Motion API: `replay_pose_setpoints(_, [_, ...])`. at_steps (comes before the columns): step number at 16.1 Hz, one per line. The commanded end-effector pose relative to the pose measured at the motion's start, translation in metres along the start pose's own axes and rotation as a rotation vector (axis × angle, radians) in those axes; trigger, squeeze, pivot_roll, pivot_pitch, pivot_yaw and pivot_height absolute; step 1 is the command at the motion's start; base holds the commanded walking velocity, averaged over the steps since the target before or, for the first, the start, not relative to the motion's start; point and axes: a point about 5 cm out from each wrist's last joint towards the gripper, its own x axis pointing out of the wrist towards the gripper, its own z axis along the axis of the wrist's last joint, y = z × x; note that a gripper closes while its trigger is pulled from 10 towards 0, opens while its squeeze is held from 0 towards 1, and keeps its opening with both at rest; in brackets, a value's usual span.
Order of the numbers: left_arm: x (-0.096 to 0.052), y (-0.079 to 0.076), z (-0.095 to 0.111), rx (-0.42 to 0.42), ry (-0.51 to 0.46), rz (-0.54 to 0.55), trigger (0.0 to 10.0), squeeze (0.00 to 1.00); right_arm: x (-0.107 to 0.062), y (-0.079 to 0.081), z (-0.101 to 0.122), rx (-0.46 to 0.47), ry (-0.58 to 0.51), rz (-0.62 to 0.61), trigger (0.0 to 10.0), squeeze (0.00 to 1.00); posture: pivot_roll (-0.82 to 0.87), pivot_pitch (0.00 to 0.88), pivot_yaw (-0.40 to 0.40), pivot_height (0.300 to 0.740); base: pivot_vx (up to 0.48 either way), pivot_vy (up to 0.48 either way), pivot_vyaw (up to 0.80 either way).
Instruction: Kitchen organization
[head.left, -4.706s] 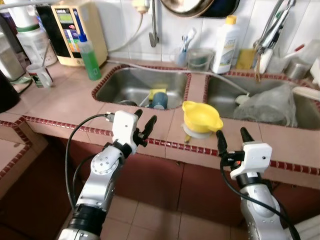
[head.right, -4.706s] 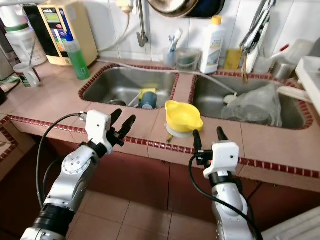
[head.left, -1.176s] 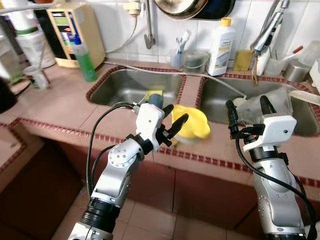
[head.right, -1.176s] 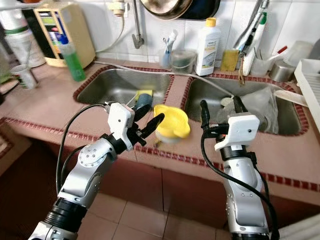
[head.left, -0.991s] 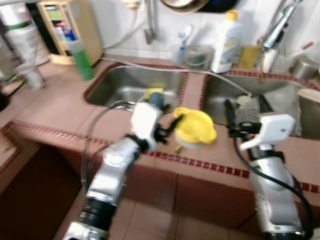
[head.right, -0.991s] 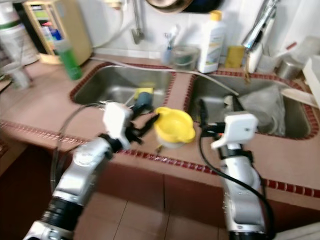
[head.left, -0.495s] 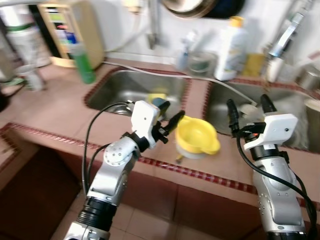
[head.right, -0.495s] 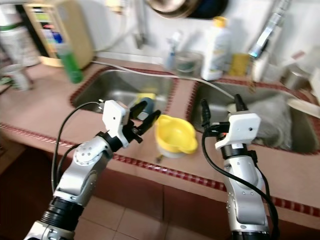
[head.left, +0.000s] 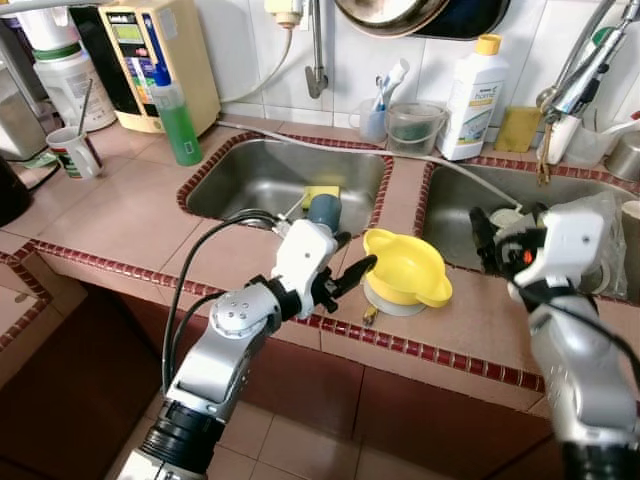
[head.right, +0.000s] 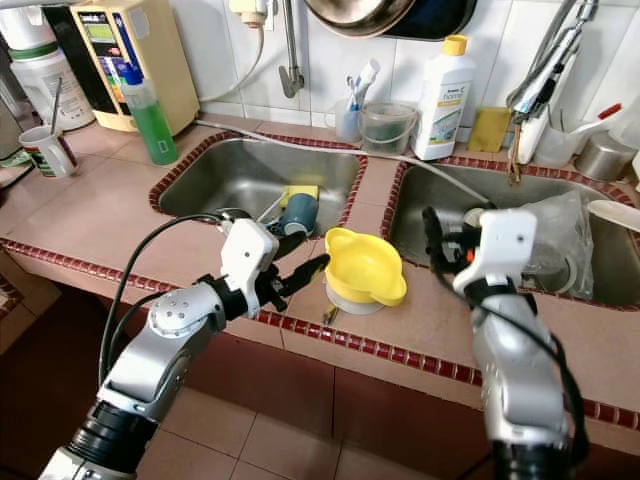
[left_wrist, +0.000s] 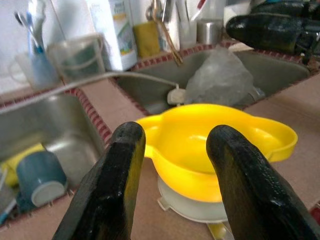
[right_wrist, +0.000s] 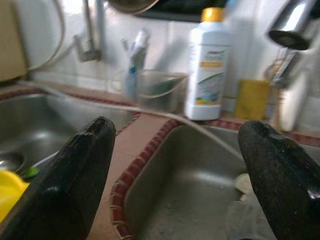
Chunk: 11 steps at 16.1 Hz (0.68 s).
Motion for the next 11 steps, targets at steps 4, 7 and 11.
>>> replay_pose_setpoints(4, [-0.002,-0.002,0.019,-0.024,-0.023,-0.007,10.0,0.00,0.009,0.003,0.006,0.010,0.065,0.176,10.0,0.00,-0.10,0.067,0.034,0.740,0.000,0.000,0.00])
replay_pose_setpoints(7, [-0.005,-0.007,0.023,-0.054,-0.024,-0.008,10.0,0.00,0.006,0.011,0.000,0.002,0.160,0.350,10.0,0.00,-0.09,0.068,0.012,0.740,0.000,0.000,0.00])
replay_pose_setpoints(11, [-0.007,-0.013,0.028,-0.059,-0.037,-0.019,10.0,0.00,0.003,0.006,-0.017,0.076,0.260,0.413,10.0,0.00,-0.09,0.065,-0.010,0.740,0.000,0.000,0.00])
